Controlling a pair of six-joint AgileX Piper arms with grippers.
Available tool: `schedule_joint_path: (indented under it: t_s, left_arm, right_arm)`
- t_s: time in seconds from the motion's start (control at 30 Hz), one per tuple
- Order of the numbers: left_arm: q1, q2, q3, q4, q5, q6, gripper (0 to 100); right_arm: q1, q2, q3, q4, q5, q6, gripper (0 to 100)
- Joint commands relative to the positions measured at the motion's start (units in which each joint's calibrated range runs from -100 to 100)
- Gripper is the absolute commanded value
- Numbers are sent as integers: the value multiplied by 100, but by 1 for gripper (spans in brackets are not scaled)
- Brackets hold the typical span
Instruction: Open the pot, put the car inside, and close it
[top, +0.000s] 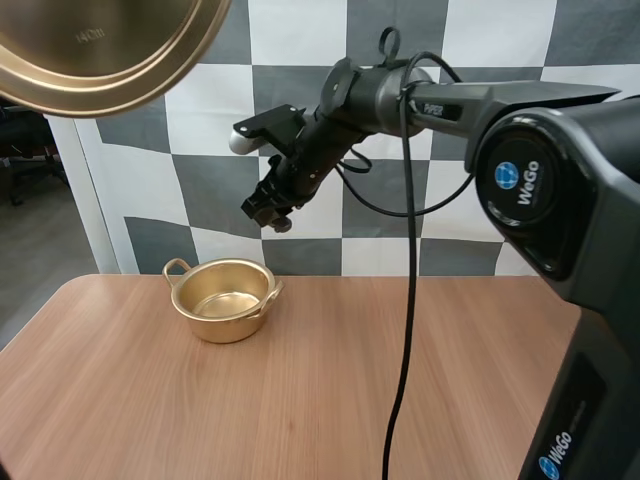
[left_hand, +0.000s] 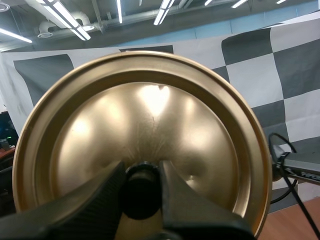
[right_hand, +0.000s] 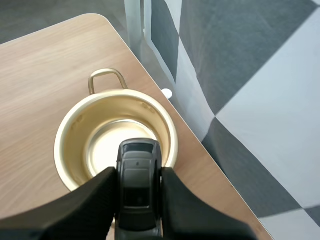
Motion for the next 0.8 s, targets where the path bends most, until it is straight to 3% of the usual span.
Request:
schedule_joint_path:
  t_s: [0.0,0.77]
  left_arm:
    - [5,-50,6,-1,9,1,0]
    - [5,-62,6,426,9,93,0]
  right_arm:
    - [30,233,-38,-14,-35,5,0]
    - [633,1772,-1050,-14,-153,12,0]
